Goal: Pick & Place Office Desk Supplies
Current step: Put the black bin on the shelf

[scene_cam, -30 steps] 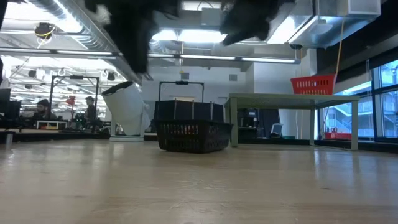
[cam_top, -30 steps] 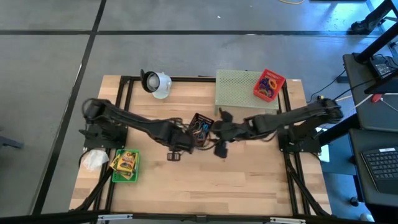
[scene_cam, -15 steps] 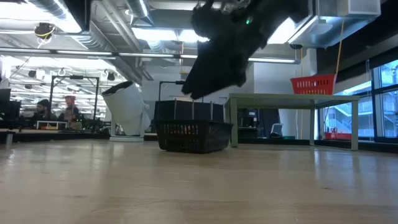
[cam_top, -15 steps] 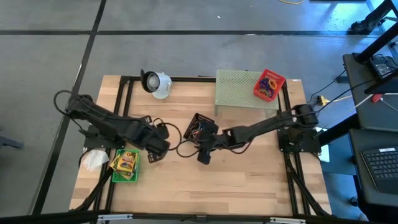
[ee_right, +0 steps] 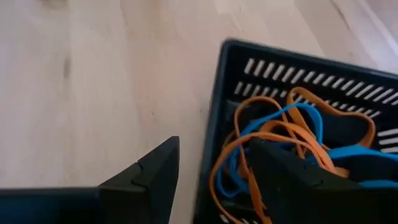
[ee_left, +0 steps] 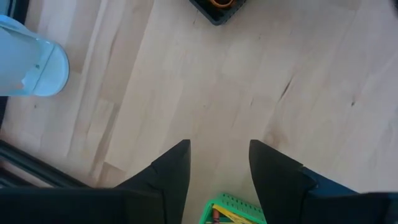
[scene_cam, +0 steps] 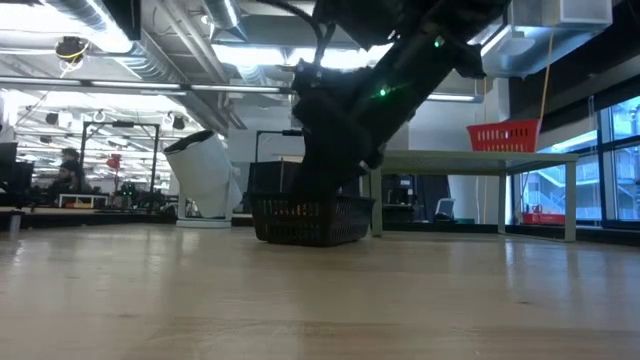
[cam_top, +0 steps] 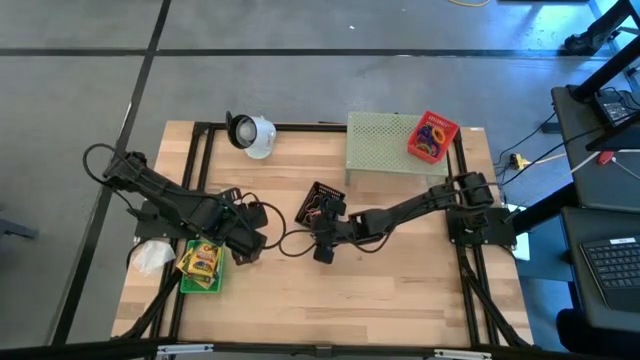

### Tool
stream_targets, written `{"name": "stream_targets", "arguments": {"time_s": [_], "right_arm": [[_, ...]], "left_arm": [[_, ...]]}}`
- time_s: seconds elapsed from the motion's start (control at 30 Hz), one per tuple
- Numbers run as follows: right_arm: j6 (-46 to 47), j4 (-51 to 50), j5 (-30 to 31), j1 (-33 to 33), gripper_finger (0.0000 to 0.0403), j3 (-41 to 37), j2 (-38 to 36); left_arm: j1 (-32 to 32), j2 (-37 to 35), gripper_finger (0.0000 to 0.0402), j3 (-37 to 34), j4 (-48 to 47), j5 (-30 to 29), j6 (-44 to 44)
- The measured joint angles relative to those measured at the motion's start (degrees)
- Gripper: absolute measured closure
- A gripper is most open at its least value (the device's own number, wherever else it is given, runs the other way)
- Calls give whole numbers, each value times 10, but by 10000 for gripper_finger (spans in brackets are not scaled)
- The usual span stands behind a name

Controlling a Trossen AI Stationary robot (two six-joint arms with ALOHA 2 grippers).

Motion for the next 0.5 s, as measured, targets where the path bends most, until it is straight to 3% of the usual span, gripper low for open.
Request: {"name": "stream_targets", "arguments": {"time_s": [0.27, 0.37, 0.5], "right_arm": [[-12, -6, -23, 0, 228, 0, 9], [-12, -6, -35, 0, 272, 0, 8], [2, -5, -56, 0, 359, 0, 7]], "left_arm": [[0, 0, 244, 0, 0, 0, 0], [0, 0, 246, 0, 0, 0, 1], [0, 0, 246, 0, 0, 0, 1]]}}
